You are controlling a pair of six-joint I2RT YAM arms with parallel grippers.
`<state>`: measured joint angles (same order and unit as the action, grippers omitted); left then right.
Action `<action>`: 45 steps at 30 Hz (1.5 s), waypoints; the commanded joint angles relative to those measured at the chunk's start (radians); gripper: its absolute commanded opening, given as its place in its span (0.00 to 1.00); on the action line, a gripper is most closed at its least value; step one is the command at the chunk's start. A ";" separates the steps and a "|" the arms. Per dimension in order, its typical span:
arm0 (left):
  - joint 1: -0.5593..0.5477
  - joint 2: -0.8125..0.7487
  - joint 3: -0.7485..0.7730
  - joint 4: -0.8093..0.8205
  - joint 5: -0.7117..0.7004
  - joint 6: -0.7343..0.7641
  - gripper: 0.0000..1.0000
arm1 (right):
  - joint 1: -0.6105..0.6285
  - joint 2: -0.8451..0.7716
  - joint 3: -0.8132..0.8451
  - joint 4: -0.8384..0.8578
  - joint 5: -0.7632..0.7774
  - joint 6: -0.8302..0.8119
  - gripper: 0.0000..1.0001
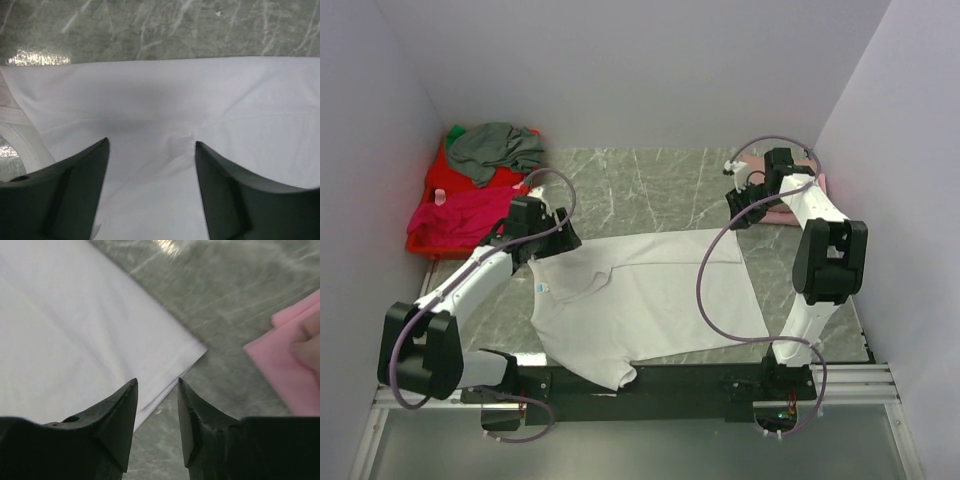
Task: Fold and stack the t-shirts
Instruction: Fold the tshirt
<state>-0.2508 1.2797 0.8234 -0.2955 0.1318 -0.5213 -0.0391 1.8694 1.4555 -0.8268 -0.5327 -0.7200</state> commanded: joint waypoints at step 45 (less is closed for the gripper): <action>0.002 0.199 0.094 0.085 -0.129 -0.069 0.57 | 0.034 0.333 0.391 0.045 0.140 0.182 0.00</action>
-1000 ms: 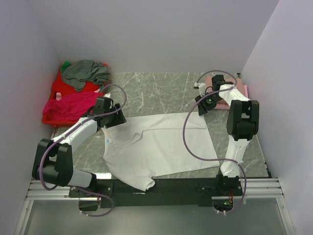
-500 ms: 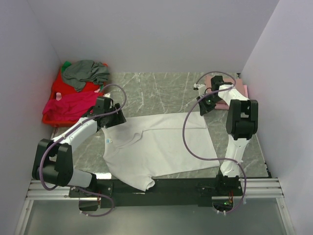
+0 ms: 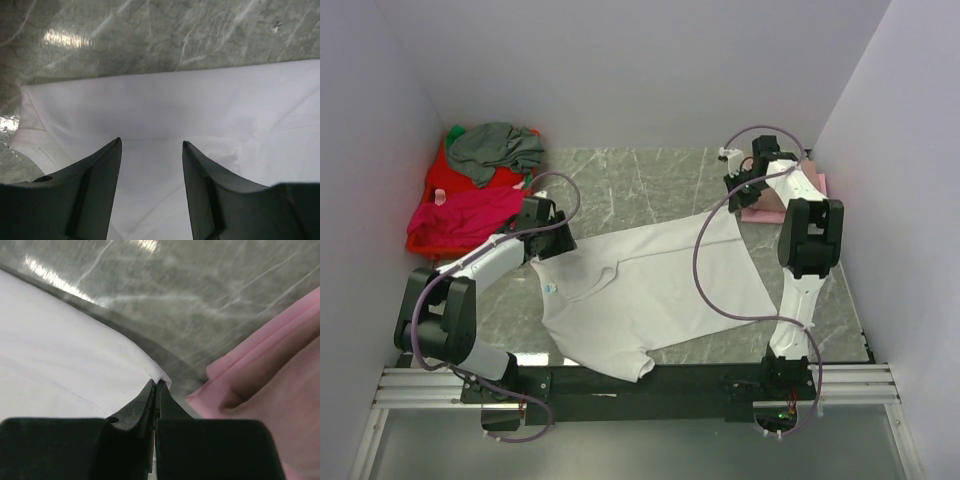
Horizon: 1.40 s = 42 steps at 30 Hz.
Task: Fold and stack the t-shirts
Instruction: Fold the tshirt
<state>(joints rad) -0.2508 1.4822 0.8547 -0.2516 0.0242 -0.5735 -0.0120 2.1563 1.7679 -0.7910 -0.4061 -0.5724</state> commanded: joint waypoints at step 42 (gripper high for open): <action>-0.021 -0.177 -0.036 0.152 0.053 -0.023 0.00 | 0.078 -0.504 -0.408 -0.106 -0.411 -0.490 0.86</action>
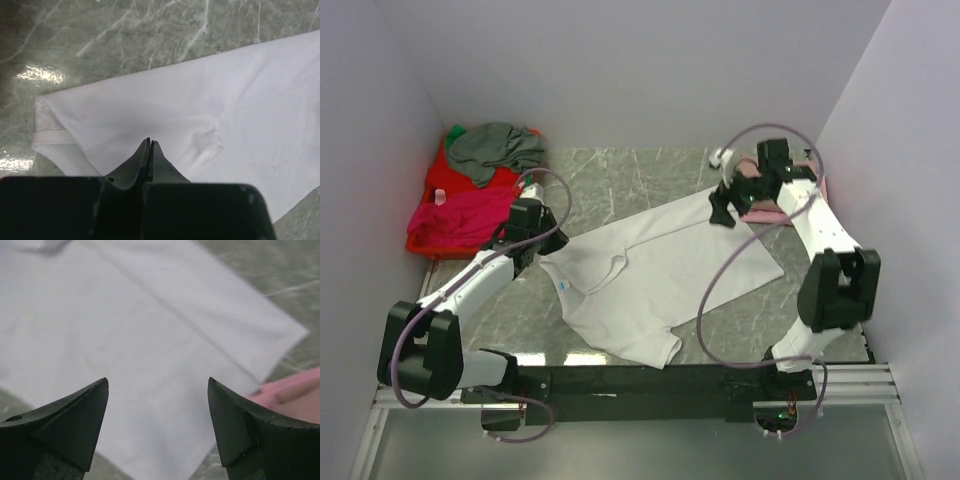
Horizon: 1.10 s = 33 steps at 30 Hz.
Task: Fold and stack the t-shirts
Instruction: Fold the tshirt
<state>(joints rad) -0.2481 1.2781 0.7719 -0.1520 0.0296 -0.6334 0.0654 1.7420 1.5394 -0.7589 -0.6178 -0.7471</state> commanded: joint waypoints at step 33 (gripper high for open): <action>0.012 0.765 0.570 -0.234 -0.165 0.074 0.00 | 0.002 -0.325 -0.447 0.095 -0.209 -0.127 0.92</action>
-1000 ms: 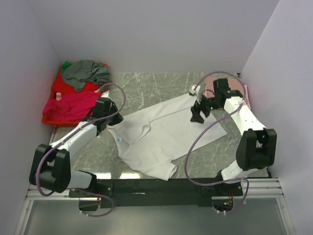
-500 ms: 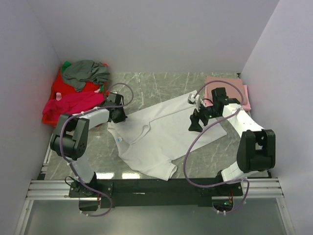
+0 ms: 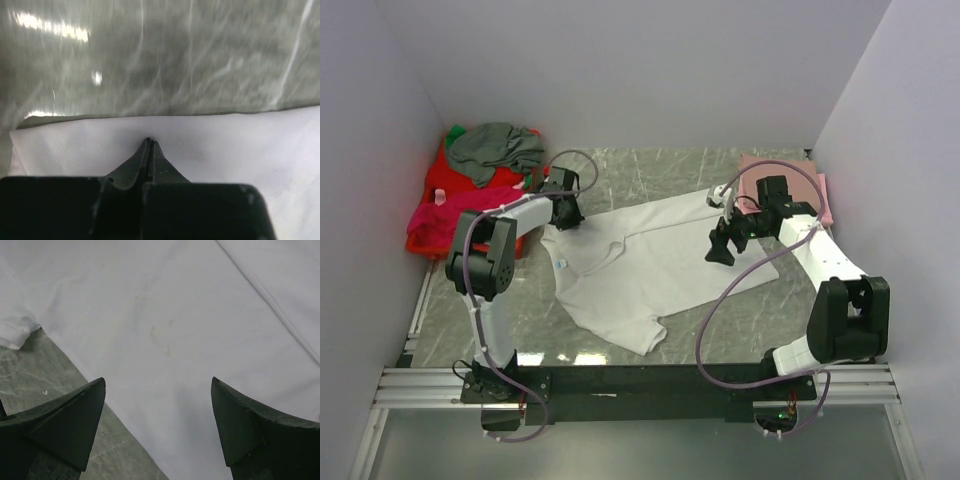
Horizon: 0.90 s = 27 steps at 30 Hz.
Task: Fold and stack the t-shirts
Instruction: Fold the tshirt
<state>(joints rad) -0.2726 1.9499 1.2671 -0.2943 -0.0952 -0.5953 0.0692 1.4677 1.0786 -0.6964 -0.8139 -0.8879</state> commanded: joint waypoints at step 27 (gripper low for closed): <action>0.117 -0.840 -0.303 0.081 0.267 0.163 0.74 | 0.619 -0.231 -0.340 0.321 0.100 -0.195 0.77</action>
<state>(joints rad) -0.2119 1.2034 1.1103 -0.1947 0.0792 -0.4034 0.4320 1.3022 0.8204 -0.4992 -0.8223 -1.0630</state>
